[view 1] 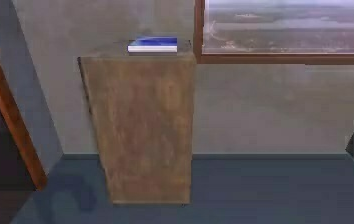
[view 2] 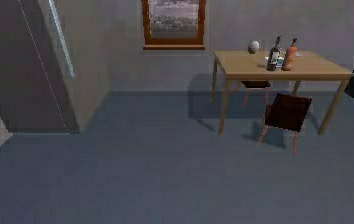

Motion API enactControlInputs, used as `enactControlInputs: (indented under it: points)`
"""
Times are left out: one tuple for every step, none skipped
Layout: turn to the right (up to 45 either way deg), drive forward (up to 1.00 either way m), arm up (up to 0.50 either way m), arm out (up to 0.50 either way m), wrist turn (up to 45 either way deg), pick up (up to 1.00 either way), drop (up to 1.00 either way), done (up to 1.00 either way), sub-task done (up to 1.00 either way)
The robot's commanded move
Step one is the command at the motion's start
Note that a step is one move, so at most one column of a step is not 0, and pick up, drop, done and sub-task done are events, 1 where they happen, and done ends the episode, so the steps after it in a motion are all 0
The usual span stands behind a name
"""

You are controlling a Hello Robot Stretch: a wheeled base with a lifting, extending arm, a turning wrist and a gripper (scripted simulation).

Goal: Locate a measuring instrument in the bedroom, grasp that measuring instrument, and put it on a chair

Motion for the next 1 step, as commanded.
enactControlInputs:
  points:
    - [-45.0, 0.0, 0.0, 0.0, 0.0, 0.0, 0.0, 0.0, 0.0]
